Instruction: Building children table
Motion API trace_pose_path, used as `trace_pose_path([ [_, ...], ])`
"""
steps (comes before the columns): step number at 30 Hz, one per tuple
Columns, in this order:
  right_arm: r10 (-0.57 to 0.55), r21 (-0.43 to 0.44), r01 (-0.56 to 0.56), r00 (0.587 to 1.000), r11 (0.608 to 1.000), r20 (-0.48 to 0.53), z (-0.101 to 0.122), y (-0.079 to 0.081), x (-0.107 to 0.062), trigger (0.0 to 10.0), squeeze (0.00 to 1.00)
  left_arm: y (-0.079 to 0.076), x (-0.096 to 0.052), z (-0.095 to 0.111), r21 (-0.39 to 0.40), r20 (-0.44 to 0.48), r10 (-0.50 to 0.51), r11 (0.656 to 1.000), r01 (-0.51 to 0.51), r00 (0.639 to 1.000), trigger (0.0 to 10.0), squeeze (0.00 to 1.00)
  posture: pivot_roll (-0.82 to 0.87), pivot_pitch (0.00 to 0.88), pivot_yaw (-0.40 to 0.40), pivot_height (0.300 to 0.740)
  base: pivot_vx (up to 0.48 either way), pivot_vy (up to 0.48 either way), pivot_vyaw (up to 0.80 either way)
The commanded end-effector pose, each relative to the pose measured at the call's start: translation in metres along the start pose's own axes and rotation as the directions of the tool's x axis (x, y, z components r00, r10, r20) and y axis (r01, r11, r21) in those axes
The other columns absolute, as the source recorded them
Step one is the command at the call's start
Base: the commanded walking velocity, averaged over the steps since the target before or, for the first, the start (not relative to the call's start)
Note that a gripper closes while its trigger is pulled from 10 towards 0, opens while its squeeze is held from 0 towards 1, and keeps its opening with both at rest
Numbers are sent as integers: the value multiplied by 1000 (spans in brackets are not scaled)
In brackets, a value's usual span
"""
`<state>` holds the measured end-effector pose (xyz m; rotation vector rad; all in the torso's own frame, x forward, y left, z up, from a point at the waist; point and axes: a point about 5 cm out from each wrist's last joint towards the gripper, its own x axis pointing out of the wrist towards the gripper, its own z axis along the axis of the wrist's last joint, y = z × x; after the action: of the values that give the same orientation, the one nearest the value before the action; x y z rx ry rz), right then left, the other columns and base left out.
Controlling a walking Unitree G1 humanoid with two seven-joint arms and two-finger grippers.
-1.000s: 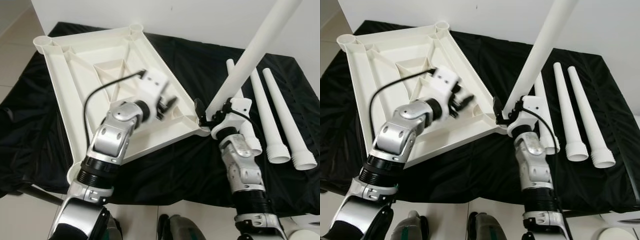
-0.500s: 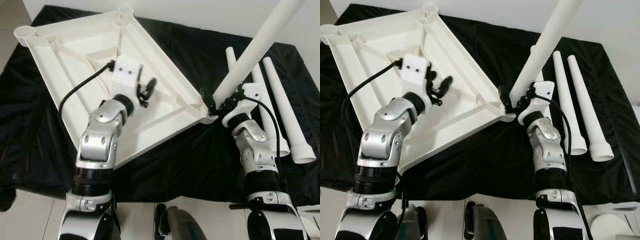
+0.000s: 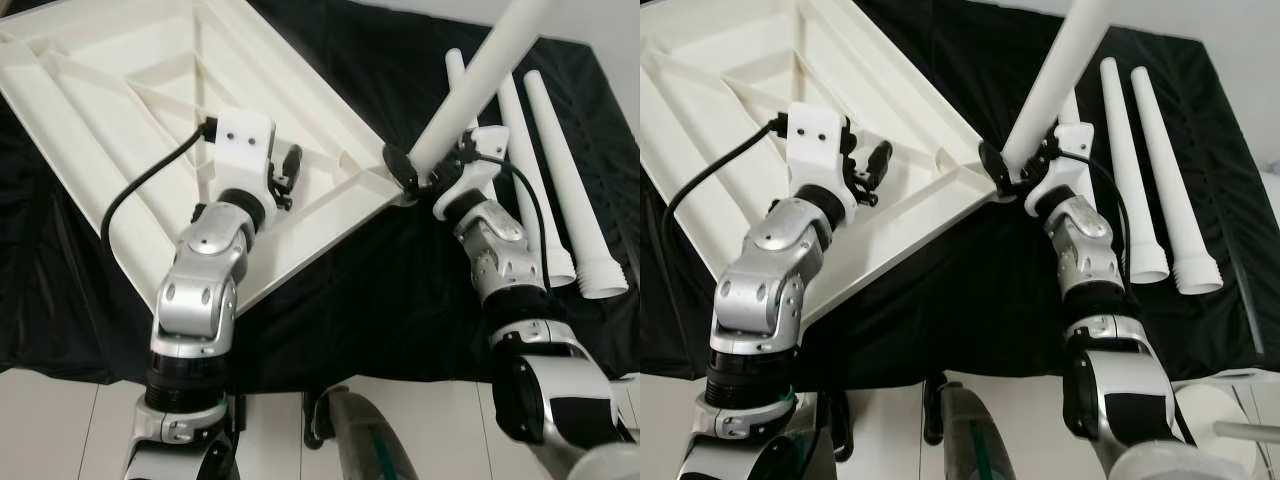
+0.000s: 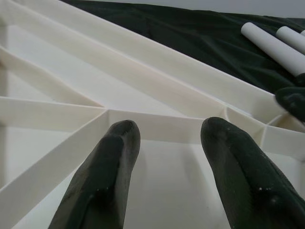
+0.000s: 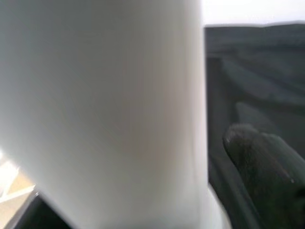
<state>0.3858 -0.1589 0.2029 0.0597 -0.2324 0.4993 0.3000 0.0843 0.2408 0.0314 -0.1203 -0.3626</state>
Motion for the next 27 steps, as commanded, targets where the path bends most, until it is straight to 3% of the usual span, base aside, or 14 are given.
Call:
trace_pose_path([
  [1,32,10,-32,999,999,-35,-8,7,4,10000,0,-8,-3,0,-5,-5,-69,998,69,998,10000,0,65,284,-115,740,0,0,0],
  [8,61,18,-60,998,998,-14,-1,13,16,10000,0,-15,-4,2,-8,13,-148,989,148,989,10000,0,47,270,-111,740,0,0,0],
  [13,93,17,-94,995,995,39,8,16,17,10000,0,-19,-5,-1,45,6,-230,972,229,973,10000,0,37,259,-111,740,0,0,0],
  [18,92,-4,-92,992,996,91,11,10,6,10000,0,-20,-6,-4,55,-5,-289,956,289,957,10000,0,28,235,-105,740,0,0,0],
  [20,63,-32,-59,991,998,120,12,4,-11,10000,0,-16,-5,-7,61,-23,-306,950,306,952,10000,0,23,211,-98,740,0,0,0],
  [23,54,-44,-48,990,998,127,12,3,-16,10000,0,-15,-5,-8,72,-28,-307,949,308,951,10000,0,22,207,-96,740,0,0,0],
  [27,2,-27,2,988,1000,156,10,3,-35,10000,0,-9,-5,-10,102,-47,-334,936,337,941,10000,0,18,177,-83,740,0,0,0],
])
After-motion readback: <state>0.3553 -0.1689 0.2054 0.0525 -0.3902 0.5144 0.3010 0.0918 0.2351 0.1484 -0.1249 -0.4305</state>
